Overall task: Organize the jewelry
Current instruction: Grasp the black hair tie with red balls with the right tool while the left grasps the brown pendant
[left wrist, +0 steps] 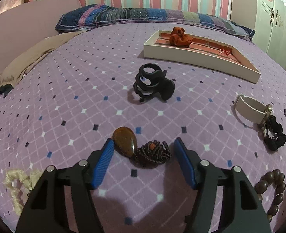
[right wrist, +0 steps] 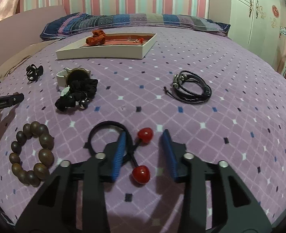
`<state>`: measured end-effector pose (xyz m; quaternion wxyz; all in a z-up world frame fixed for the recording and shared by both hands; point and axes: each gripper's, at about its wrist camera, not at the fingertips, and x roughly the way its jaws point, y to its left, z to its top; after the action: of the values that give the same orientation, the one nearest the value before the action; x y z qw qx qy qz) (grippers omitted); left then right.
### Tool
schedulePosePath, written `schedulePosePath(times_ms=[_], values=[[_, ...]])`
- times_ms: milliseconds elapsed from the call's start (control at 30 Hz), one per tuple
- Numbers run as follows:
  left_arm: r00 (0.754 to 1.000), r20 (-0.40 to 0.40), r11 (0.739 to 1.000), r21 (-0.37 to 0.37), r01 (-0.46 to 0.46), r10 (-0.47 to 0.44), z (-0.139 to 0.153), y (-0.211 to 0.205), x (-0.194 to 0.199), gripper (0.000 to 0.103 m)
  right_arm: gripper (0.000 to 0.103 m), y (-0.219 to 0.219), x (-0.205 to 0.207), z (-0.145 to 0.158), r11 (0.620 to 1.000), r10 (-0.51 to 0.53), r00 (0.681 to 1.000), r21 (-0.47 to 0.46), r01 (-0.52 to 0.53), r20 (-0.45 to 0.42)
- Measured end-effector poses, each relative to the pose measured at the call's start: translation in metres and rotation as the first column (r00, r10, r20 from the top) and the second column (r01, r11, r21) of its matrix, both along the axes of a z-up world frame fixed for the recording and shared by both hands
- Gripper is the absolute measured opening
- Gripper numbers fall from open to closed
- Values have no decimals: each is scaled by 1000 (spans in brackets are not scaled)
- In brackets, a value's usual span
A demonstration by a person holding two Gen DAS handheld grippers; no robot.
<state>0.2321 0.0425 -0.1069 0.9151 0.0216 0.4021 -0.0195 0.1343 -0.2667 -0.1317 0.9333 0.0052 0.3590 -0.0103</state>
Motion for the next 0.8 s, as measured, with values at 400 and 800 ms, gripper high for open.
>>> schedulePosePath(times_ms=[400, 800], values=[[1000, 11, 1000, 2, 10, -10, 2, -3, -6, 28, 20, -1, 2, 3, 999, 16, 1000, 39, -17, 10], [1000, 20, 1000, -11, 13, -13, 8, 1, -10, 28, 20, -3, 3, 13, 999, 22, 999, 40, -24, 28]])
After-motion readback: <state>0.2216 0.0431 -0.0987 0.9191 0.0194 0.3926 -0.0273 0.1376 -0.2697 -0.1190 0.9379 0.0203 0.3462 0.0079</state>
